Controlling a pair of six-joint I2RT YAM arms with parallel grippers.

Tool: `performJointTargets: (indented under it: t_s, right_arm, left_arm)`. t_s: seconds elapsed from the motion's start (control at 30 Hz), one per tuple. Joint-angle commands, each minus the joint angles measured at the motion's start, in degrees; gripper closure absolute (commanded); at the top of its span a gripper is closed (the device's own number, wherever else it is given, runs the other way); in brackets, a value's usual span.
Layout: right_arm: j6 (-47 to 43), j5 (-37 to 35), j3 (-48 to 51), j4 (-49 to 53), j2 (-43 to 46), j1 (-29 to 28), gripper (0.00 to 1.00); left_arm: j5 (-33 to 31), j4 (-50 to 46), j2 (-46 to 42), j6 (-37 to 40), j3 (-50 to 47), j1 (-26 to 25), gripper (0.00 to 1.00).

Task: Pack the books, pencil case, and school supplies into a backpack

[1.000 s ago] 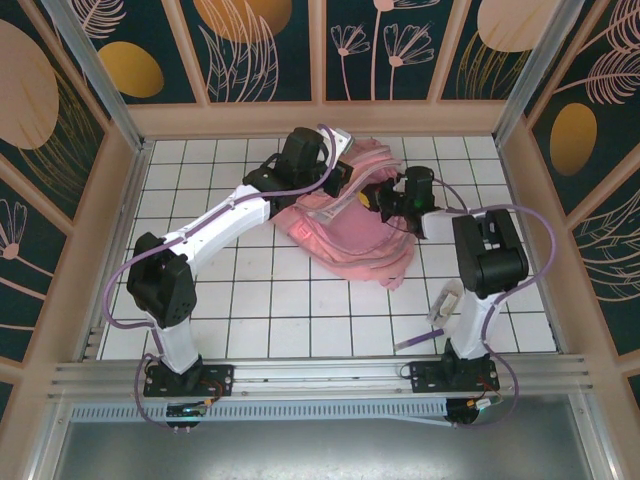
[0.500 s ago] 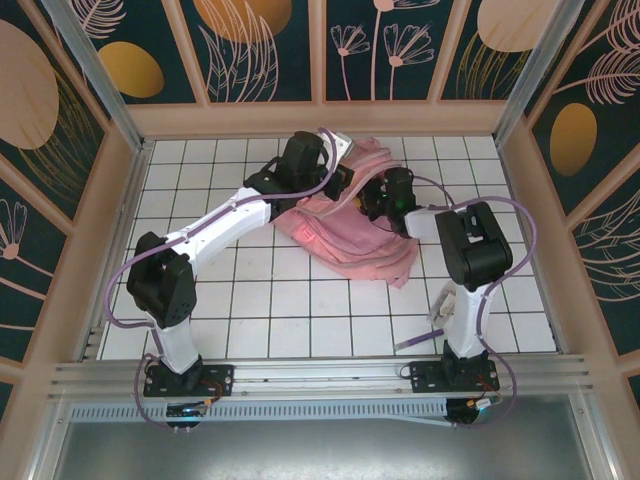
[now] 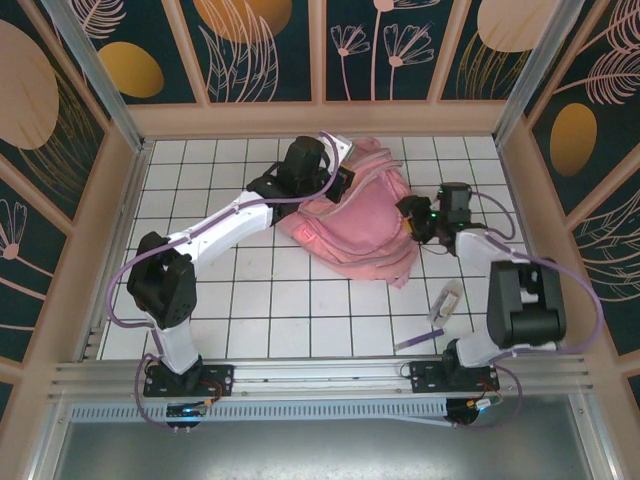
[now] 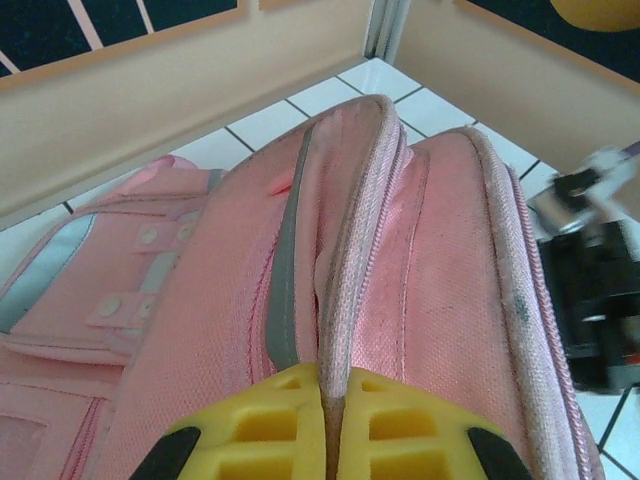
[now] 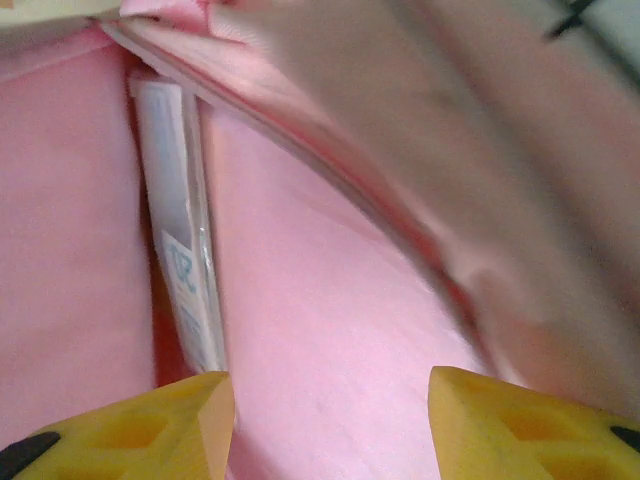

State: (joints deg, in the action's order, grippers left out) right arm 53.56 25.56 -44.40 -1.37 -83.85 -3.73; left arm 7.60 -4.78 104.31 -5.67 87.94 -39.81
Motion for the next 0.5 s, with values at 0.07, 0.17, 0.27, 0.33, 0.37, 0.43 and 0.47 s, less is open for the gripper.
performJointTargets:
  t_s: [0.07,0.17,0.27,0.33,0.37,0.43,0.47]
  right_arm:
    - [-5.62,-19.71,-2.32,31.89,12.10,4.43,0.49]
    - [-0.83,-33.78,-1.02,43.19,16.83,5.52,0.42]
    - [-5.46,-31.86,2.28,40.72,17.76,6.49,0.42]
    - [-15.33,-19.48,4.06,31.13,17.26,6.30,0.40]
    - [-18.94,-13.04,4.29,26.83,16.77,5.52,0.40]
    - [-21.30,-12.33,2.36,23.55,16.59,1.63,0.39]
    - [-22.69,-15.15,1.08,22.28,16.98,-1.21,0.39]
  left_arm:
    - [0.91,8.55,1.15,3.12,-2.91,0.09,1.00]
    - [7.12,8.31,2.30,5.67,-4.78,0.09,1.00]
    - [15.62,6.54,4.28,11.93,-6.78,-0.12,1.00]
    - [20.14,4.62,5.41,13.22,-7.00,-0.18,1.00]
    - [22.56,3.66,5.84,13.15,-6.78,-0.17,0.91]
    - [28.08,1.37,5.74,14.06,-6.28,-0.18,0.54]
    - [28.82,0.43,4.90,14.86,-6.18,-0.03,0.39]
